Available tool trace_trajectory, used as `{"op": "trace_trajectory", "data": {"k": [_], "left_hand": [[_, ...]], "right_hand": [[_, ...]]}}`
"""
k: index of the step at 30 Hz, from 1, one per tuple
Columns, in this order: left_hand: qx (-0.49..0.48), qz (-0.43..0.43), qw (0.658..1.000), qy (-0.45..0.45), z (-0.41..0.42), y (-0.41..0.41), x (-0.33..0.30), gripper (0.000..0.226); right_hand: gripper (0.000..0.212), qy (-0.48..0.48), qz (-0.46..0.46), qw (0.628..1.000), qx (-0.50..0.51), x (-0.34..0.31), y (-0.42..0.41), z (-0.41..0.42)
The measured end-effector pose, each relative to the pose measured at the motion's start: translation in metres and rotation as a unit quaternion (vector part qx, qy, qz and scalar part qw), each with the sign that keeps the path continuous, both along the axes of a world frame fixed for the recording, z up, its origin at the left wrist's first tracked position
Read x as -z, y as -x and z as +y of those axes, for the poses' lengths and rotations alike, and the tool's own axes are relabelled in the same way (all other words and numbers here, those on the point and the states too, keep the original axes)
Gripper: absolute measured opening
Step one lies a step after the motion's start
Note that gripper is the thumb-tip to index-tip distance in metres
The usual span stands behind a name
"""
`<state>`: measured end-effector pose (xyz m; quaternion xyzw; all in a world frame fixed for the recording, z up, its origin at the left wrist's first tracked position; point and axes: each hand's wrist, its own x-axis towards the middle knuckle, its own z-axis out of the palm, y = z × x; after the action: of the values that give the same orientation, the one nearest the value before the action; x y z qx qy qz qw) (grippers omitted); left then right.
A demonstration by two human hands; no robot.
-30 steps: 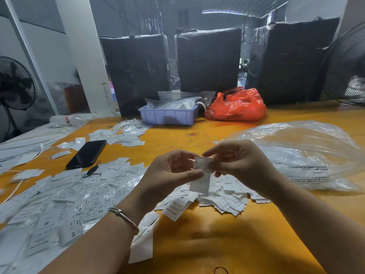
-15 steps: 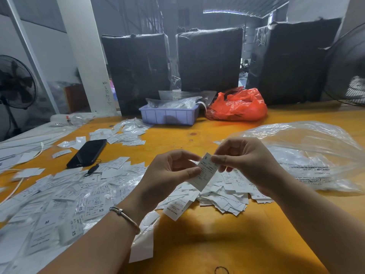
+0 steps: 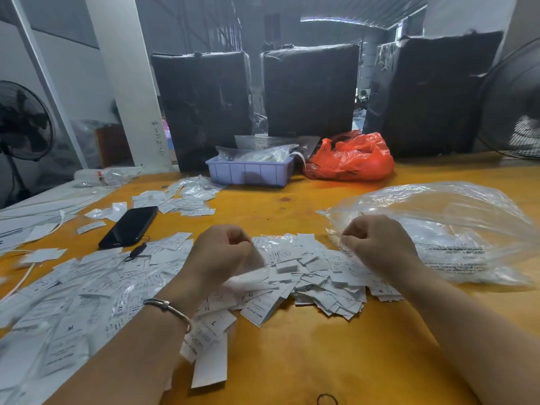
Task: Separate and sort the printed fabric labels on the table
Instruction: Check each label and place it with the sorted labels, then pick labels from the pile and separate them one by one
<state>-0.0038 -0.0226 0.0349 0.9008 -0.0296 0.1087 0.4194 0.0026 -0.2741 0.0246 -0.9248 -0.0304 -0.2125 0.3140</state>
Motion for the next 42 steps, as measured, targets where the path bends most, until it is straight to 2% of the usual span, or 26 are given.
{"op": "trace_trajectory", "data": {"k": [2, 4, 11, 13, 15, 17, 19, 23, 25, 28, 36, 39, 42], "left_hand": [[-0.068, 0.007, 0.991, -0.113, 0.006, -0.004, 0.001, 0.022], [-0.113, 0.031, 0.976, -0.185, 0.012, -0.005, 0.002, 0.021], [-0.176, 0.065, 0.932, -0.311, 0.023, -0.008, 0.001, 0.019], [-0.178, 0.06, 0.922, -0.337, 0.024, -0.009, 0.004, 0.02], [-0.175, 0.05, 0.918, -0.351, 0.023, -0.009, 0.007, 0.02], [-0.169, 0.03, 0.921, -0.351, 0.02, -0.008, 0.008, 0.022], [-0.153, -0.001, 0.93, -0.335, 0.018, -0.008, 0.009, 0.027], [-0.05, -0.027, 0.983, -0.176, 0.004, -0.004, 0.01, 0.025], [0.006, -0.028, 0.99, -0.14, -0.004, -0.001, 0.012, 0.022], [0.047, -0.044, 0.988, -0.138, -0.01, 0.002, 0.015, 0.02], [0.057, -0.068, 0.988, -0.13, -0.01, 0.003, 0.015, 0.018], [0.061, -0.078, 0.987, -0.128, -0.01, 0.002, 0.015, 0.018], [0.067, -0.091, 0.986, -0.124, -0.012, 0.002, 0.015, 0.017]], "right_hand": [[0.01, 0.006, 0.009, 0.999, 0.034, 0.002, -0.003, -0.006], [0.009, 0.012, 0.004, 0.998, 0.067, 0.002, -0.006, -0.01], [0.04, 0.103, 0.08, 0.968, 0.212, 0.001, -0.012, -0.034], [0.037, 0.139, 0.104, 0.958, 0.23, 0.002, -0.013, -0.039], [0.022, 0.176, 0.129, 0.946, 0.24, 0.002, -0.013, -0.041], [0.008, 0.187, 0.145, 0.94, 0.246, 0.002, -0.013, -0.042], [0.002, 0.193, 0.137, 0.939, 0.251, 0.003, -0.015, -0.044], [0.019, 0.202, 0.114, 0.937, 0.261, 0.007, -0.02, -0.051], [0.017, 0.189, 0.101, 0.941, 0.26, 0.008, -0.021, -0.052], [0.009, 0.151, 0.068, 0.953, 0.253, 0.008, -0.022, -0.052], [0.015, 0.055, -0.004, 0.973, 0.223, 0.006, -0.02, -0.048], [0.016, 0.062, -0.021, 0.974, 0.216, 0.001, -0.014, -0.038], [0.013, 0.112, -0.022, 0.975, 0.19, -0.005, -0.006, -0.023]]}}
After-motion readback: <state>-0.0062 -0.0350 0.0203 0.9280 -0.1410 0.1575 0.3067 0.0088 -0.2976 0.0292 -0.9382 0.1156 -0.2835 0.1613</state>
